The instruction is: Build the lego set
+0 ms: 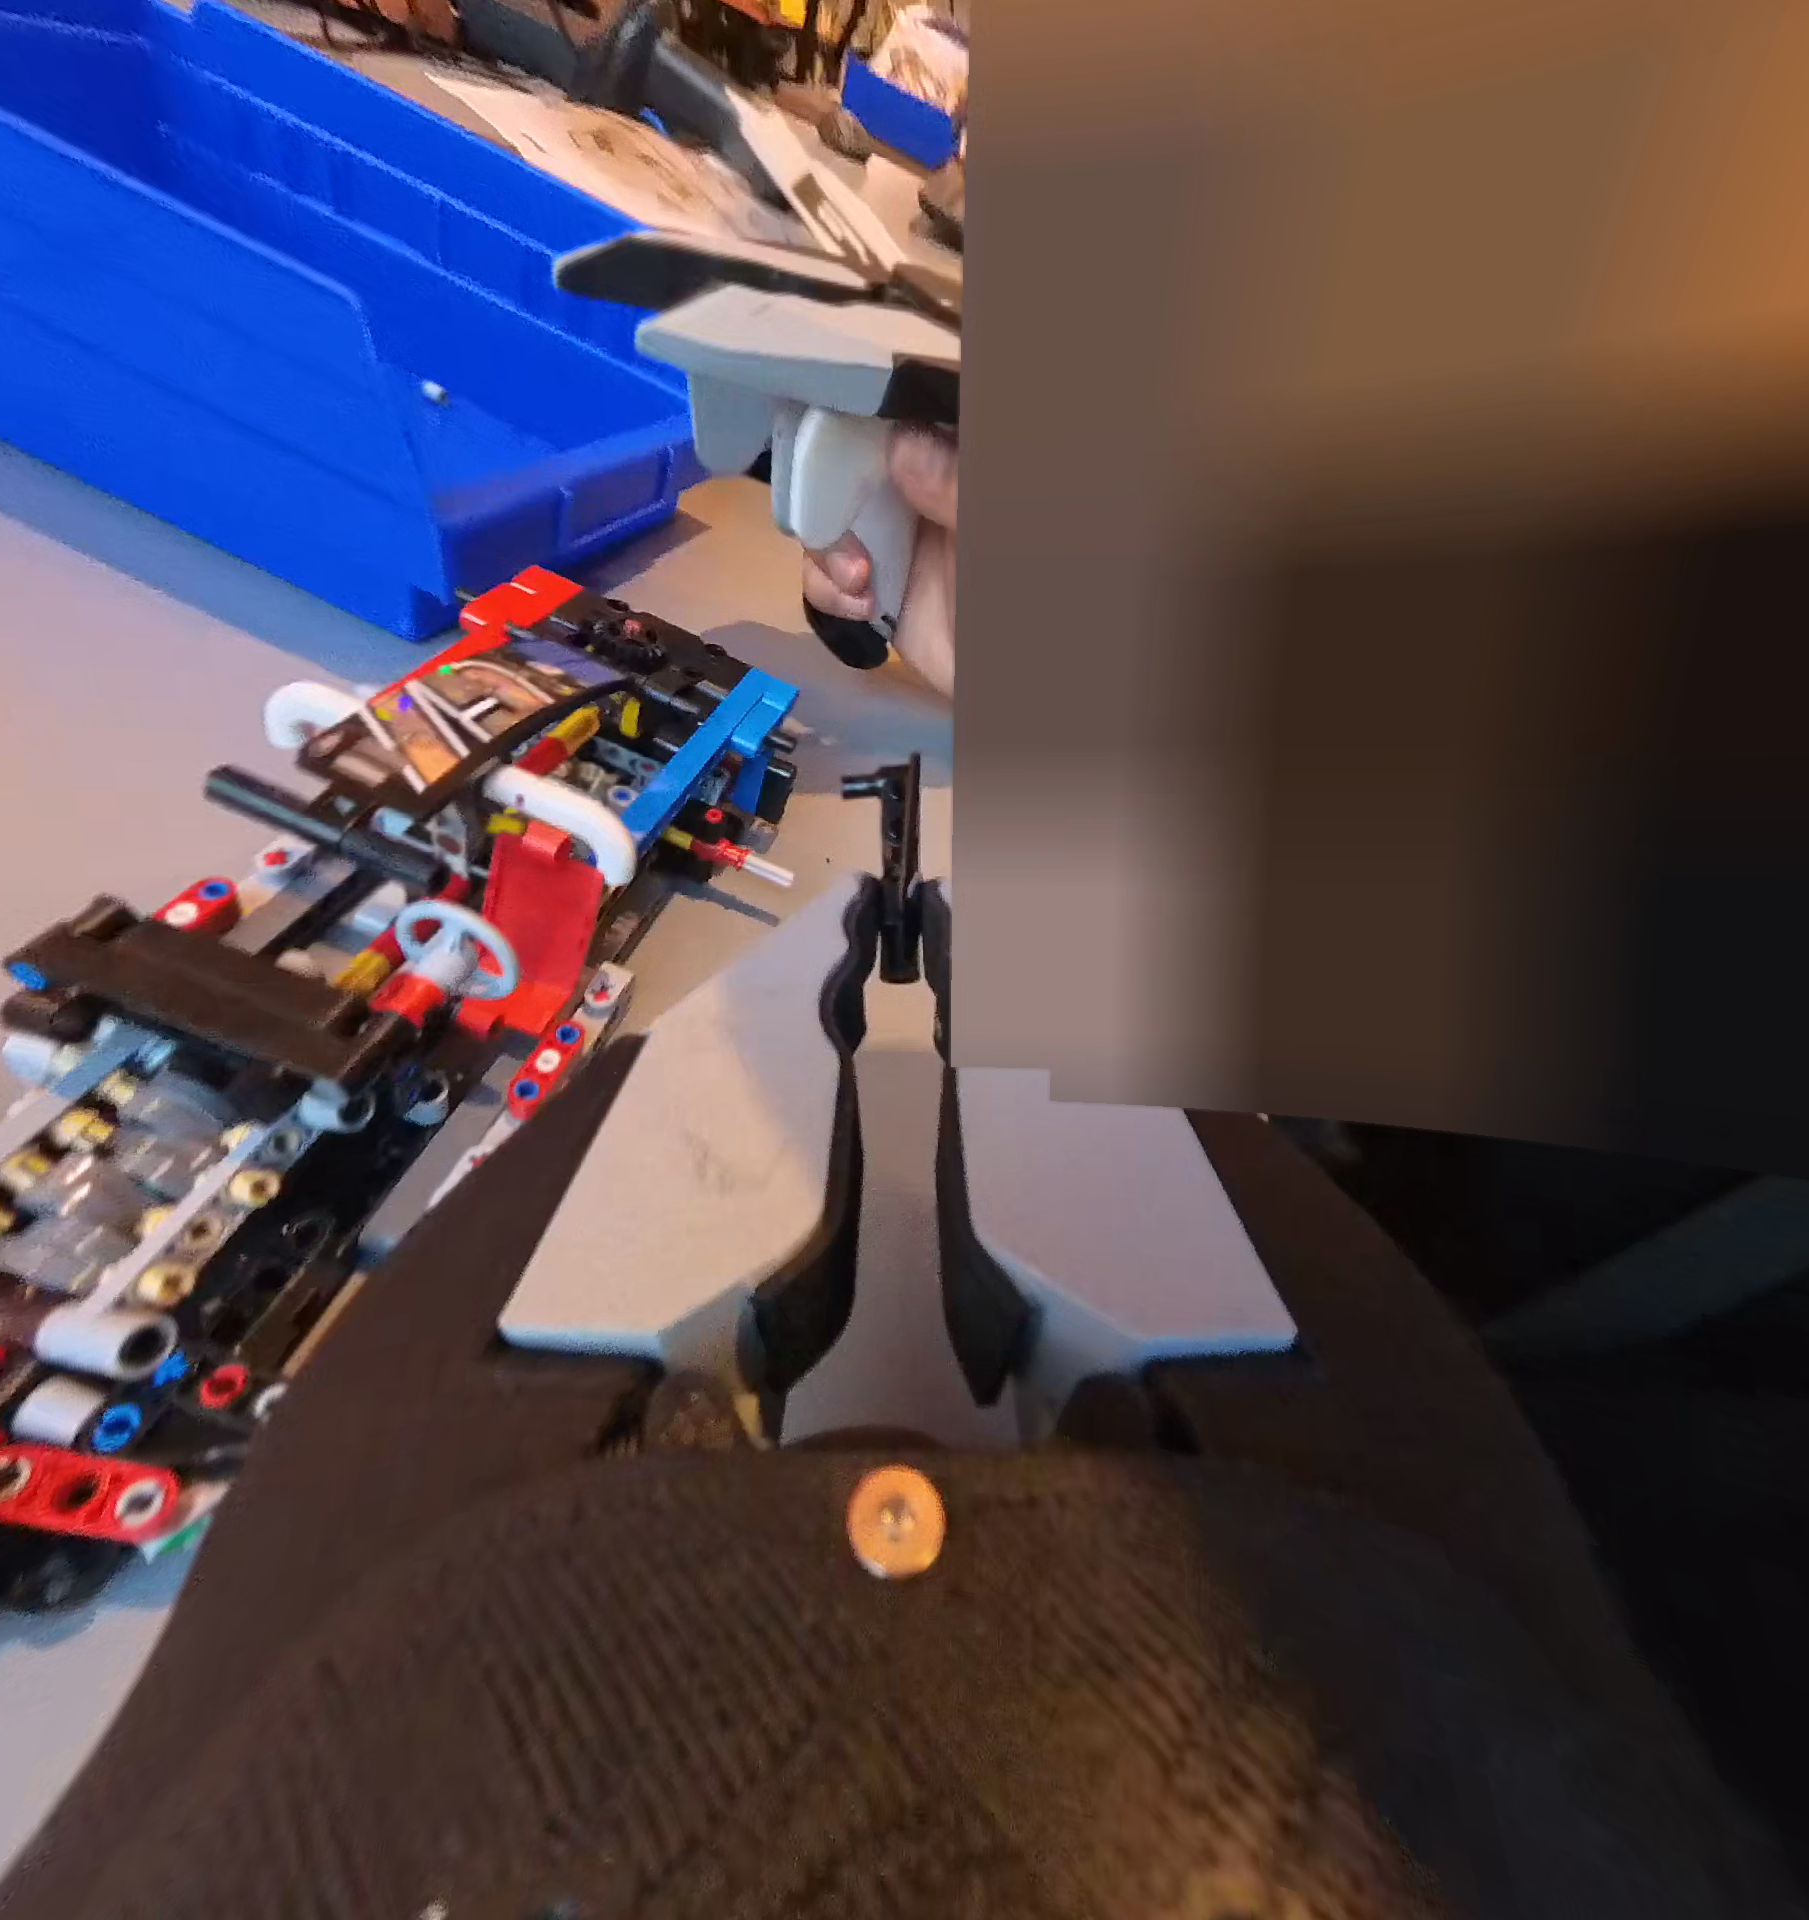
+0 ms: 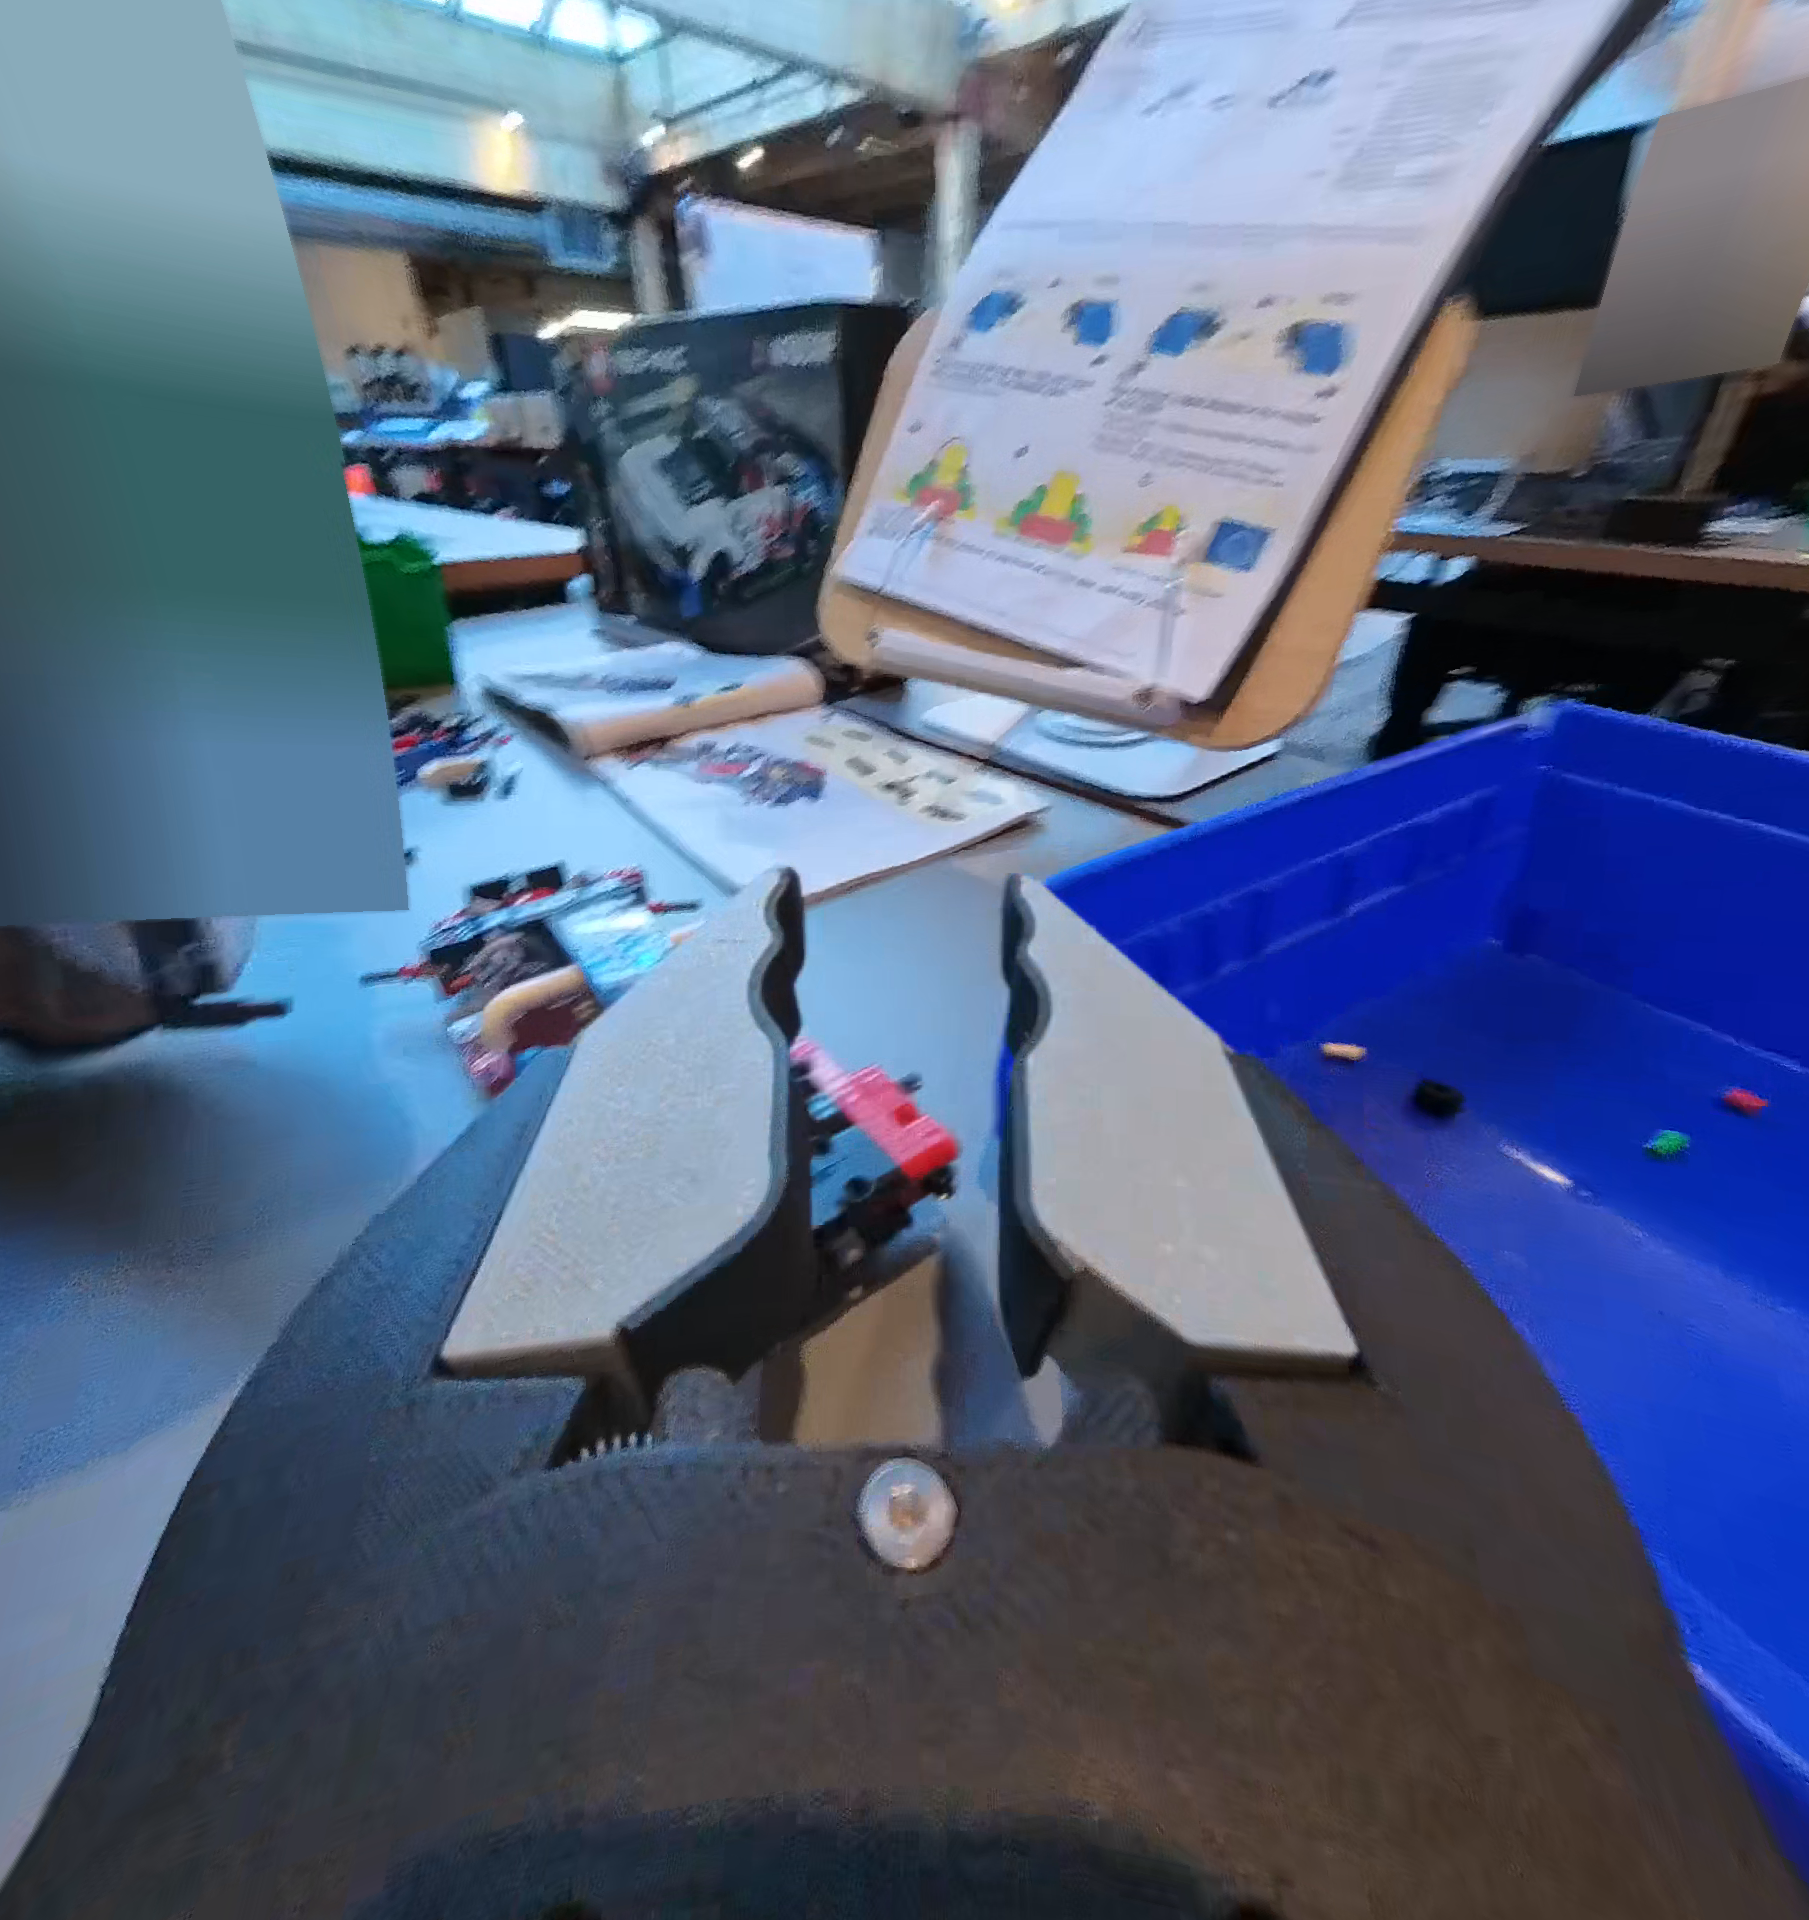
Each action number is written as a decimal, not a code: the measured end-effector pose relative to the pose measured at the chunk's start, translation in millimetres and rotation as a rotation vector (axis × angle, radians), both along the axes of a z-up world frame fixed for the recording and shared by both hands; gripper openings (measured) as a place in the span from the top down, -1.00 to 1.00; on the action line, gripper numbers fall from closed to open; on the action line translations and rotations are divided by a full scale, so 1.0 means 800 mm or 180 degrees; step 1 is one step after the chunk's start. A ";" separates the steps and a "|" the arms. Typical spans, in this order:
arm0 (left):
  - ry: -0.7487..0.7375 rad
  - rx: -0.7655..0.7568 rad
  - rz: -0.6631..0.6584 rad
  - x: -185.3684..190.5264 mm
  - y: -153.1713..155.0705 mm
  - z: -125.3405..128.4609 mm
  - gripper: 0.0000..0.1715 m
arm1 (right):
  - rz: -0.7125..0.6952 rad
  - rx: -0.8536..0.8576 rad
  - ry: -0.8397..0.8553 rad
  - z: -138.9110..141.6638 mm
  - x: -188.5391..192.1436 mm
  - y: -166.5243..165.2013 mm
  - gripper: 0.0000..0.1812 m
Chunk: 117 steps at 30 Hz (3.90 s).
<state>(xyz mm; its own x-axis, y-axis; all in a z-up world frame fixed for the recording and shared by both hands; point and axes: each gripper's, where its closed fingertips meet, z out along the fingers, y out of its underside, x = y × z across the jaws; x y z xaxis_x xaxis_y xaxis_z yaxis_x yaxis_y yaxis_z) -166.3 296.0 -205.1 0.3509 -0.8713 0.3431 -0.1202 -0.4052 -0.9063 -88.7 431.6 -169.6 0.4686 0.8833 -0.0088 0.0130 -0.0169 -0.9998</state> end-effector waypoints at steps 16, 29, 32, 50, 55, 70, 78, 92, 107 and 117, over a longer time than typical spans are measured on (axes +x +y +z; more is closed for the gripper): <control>0.1416 -0.0447 -0.0784 0.046 0.058 -0.028 0.95 | 0.0862 -0.0133 -0.0415 -0.030 0.006 -0.073 0.91; 0.1772 -0.0045 -0.0979 0.043 0.067 -0.034 0.95 | 0.0930 -0.0013 -0.0755 -0.054 -0.019 -0.084 0.87; 0.1745 0.0087 -0.1085 0.046 0.063 -0.030 0.95 | 0.1014 -0.0036 -0.0780 -0.056 -0.024 -0.088 0.82; 0.2288 0.1354 -0.0965 0.042 0.058 -0.054 0.96 | 0.1093 0.0451 -0.1312 -0.072 -0.030 -0.104 0.66; 0.2091 0.1196 -0.1021 0.049 0.059 -0.050 0.95 | 0.1042 0.0484 -0.1568 -0.087 -0.033 -0.099 0.64; 0.1960 0.1070 -0.0999 0.048 0.065 -0.048 0.96 | 0.1062 0.0423 -0.1958 -0.098 -0.036 -0.090 0.66; 0.1858 0.0936 -0.0977 0.050 0.067 -0.046 0.95 | 0.1133 0.0285 -0.1924 -0.091 -0.034 -0.091 0.58; 0.1749 0.0744 -0.0838 0.052 0.072 -0.047 0.95 | 0.1052 0.0414 -0.2055 -0.082 -0.030 -0.060 0.25; 0.1716 0.0723 -0.0771 0.051 0.074 -0.049 0.95 | 0.1805 -0.0071 -0.2509 -0.111 -0.050 -0.050 -0.13; 0.1654 0.0701 -0.0737 0.050 0.076 -0.049 0.95 | 0.1952 0.0016 -0.2698 -0.115 -0.049 -0.046 -0.11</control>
<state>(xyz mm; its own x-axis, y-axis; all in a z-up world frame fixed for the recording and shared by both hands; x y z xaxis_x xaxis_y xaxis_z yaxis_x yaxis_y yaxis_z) -126.1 356.7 -244.6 0.2170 -0.9760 -0.0193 -0.6319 -0.1254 -0.7649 -128.2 394.7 -261.5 -0.2089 0.9708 0.1177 0.7147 0.2338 -0.6592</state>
